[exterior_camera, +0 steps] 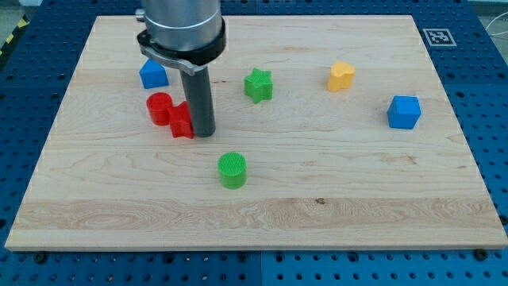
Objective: Place your arm below the green circle
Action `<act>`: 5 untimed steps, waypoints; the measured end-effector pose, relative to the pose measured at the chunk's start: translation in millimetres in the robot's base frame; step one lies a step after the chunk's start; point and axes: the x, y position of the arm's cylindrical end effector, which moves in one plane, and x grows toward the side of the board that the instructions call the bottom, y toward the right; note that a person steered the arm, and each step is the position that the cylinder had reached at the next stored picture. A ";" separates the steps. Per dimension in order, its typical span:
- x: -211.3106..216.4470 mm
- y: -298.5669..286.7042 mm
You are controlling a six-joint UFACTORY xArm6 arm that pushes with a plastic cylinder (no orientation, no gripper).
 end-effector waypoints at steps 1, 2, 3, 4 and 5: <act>-5.6 -12.2; -3.0 -12.0; 16.0 -10.9; 50.3 -9.6; 76.6 -0.3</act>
